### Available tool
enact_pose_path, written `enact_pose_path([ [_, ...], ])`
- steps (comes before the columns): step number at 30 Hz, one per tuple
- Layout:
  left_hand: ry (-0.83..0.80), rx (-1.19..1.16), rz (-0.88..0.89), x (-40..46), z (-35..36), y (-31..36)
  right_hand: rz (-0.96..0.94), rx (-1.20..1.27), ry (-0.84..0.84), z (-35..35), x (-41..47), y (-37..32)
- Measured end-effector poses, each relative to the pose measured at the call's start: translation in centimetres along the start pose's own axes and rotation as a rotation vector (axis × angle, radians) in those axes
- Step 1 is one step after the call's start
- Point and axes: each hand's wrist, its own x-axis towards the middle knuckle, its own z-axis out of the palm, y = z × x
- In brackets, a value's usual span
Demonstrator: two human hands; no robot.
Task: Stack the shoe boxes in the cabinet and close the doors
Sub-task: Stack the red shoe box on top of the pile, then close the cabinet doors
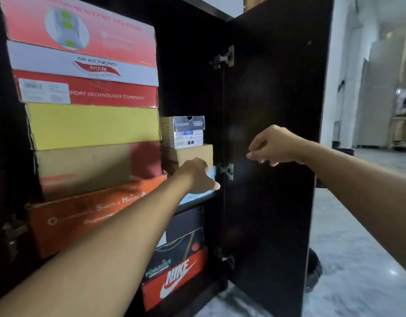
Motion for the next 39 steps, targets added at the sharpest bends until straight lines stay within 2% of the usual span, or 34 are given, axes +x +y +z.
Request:
enact_pose_path([
  [4, -0.085, -0.052, 0.045, -0.3, 5.8, 1.5, 0.031, -0.036, 0.136, 1.3, -2.7, 3.9],
  [9, -0.070, -0.114, 0.164, -0.6, 12.5, 4.7, 0.143, -0.050, 0.573, 1.4, -4.0, 9.2],
  [11, -0.022, -0.083, 0.235, -0.7, 14.9, 6.0, 0.198, -0.075, 0.623, 1.1, -4.0, 10.9],
  [13, 0.059, 0.001, 0.288, -0.5, 16.7, 7.4, 0.241, -0.055, 0.575, 0.8, -3.8, 12.0],
  [17, 0.228, 0.153, 0.384, 0.1, 19.4, 9.5, 0.261, 0.155, 0.402, 1.0, -2.8, 13.8],
  [26, 0.428, 0.259, 0.533, 1.1, 23.5, 11.0, 0.261, 0.313, 0.471, 1.2, -0.9, 16.3],
  [31, 0.509, 0.278, 0.591, 0.8, 24.1, 9.3, 0.193, 0.408, 0.434, 1.1, -1.9, 13.8],
  [35, 0.522, 0.397, 0.646, 0.1, 23.2, 7.2, 0.105, 0.502, 0.302, 1.2, -2.9, 10.5],
  [39, 0.545, 0.444, 0.615, -0.8, 21.7, 4.2, 0.040, 0.554, 0.148, 1.2, -2.3, 8.0],
])
